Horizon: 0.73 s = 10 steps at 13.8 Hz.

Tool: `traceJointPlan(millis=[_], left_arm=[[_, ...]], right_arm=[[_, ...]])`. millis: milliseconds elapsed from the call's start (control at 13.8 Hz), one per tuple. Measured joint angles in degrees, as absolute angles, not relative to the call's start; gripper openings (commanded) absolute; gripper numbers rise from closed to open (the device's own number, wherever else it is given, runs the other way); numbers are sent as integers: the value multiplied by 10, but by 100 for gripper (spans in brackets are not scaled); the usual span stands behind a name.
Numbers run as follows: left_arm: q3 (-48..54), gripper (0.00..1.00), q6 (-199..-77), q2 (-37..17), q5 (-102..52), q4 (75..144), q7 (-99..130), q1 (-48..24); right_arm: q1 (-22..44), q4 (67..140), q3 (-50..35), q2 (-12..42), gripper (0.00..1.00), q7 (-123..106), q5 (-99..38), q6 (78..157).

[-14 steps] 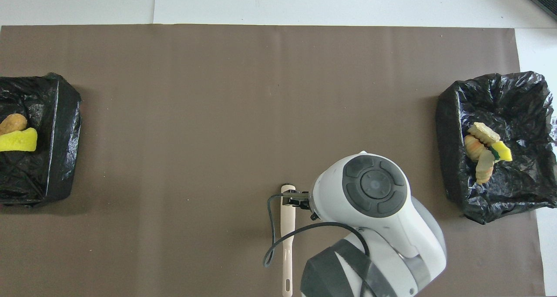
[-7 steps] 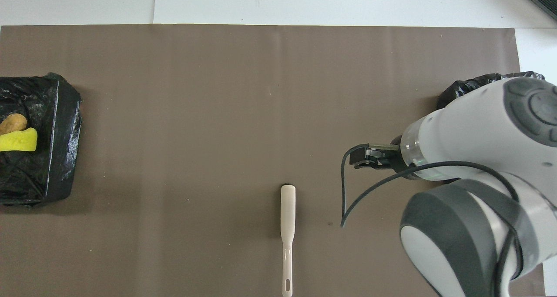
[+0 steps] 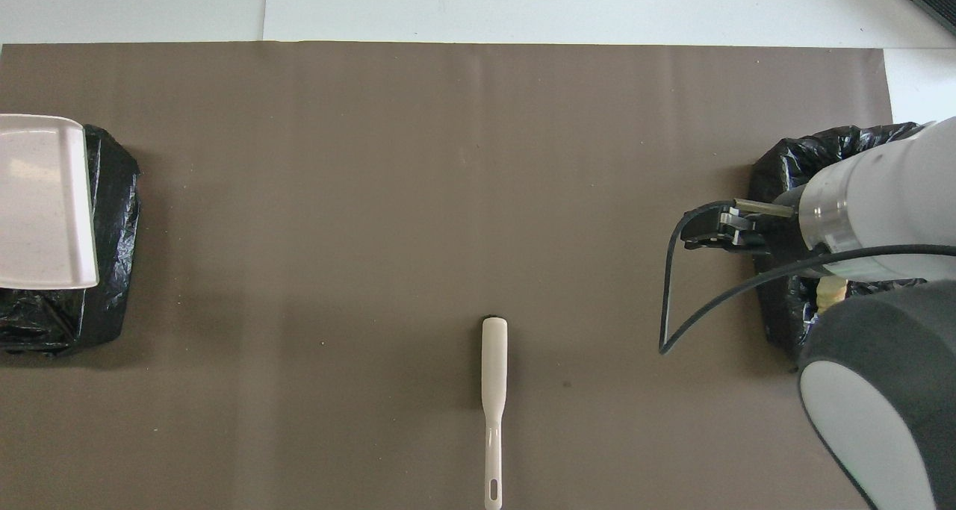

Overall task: Sweep and dump trash in bin
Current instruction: 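Tilt the dustpan over the bin while the right gripper drops the brush, then bring the empty dustpan toward the table center with the left gripper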

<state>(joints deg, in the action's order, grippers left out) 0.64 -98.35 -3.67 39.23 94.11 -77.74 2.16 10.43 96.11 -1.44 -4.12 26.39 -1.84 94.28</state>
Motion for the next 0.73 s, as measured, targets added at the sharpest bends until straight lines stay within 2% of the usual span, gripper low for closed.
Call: traceJointPlan(millis=[436,727], left_arm=[[8,0,-958,-36,217,950,-528,-75],[10,0,-974,-55,112,957,-326,-151]], right_arm=[[53,913,-12,-51,100,249,-17,893],[38,907,21,-65,100,163,-3,868]])
